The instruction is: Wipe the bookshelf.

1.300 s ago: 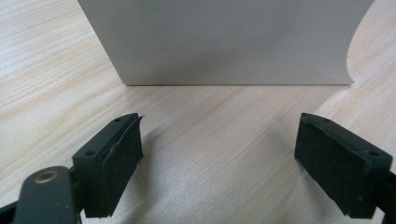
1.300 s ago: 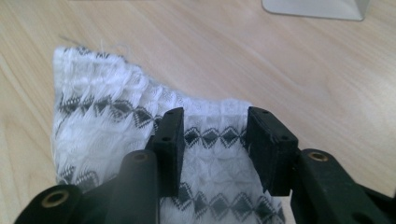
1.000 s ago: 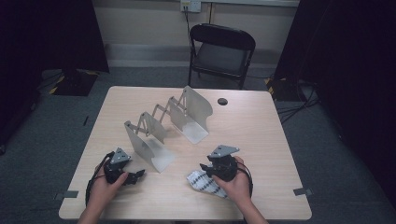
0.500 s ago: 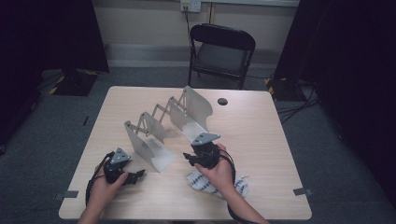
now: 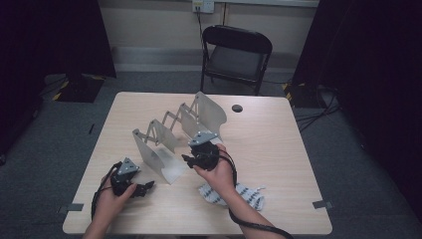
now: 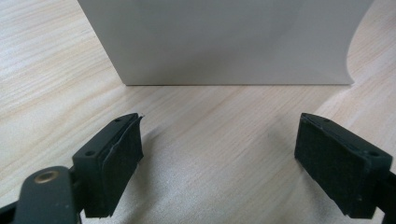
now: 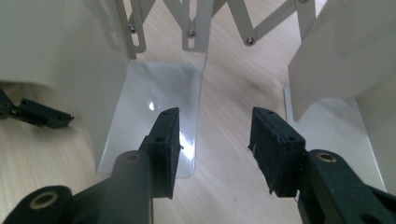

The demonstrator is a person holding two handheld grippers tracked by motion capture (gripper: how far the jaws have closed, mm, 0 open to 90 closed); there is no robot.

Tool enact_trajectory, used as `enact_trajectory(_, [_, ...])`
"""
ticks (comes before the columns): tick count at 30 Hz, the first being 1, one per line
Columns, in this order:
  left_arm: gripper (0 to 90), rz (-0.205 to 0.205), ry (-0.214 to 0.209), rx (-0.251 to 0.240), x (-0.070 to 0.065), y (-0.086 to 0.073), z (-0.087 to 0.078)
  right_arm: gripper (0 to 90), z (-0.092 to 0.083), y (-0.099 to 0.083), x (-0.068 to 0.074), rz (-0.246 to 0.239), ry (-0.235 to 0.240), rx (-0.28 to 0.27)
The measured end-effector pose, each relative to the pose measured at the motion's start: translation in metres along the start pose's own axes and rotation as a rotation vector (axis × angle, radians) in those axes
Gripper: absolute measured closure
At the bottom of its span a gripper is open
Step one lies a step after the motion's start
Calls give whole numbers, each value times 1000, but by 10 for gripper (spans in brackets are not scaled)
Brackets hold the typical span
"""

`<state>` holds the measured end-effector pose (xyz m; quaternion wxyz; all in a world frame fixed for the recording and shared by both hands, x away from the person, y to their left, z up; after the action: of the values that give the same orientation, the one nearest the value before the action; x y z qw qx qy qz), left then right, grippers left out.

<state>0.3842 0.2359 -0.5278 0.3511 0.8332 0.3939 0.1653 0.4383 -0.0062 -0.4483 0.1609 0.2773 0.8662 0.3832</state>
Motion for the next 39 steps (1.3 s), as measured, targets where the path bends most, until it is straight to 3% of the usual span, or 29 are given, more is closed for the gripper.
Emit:
enact_trajectory(23, [147,-1,0,-2,0,0,0,553,25,39,5,-5,18,-24])
enact_trajectory(30, [147,-1,0,-2,0,0,0,612,32,51,6,-18,14,-32])
enact_trajectory(35, [147,-1,0,-2,0,0,0,683,39,55,9,-18,37,-31])
enact_trajectory(39, [147,-1,0,-2,0,0,0,776,43,56,9,-16,20,-40])
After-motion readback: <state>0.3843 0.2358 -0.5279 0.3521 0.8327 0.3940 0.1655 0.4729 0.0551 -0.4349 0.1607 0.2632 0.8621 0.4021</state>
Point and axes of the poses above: each handheld gripper's, and its own axes: z roughly forward along the jaws, y roughly out of its top, x roughly to its left, the point moved 4 cm from there along z, roughly forward along the jaws, and after that the axes turned 2 degrees about x, right-handed, at the moved point
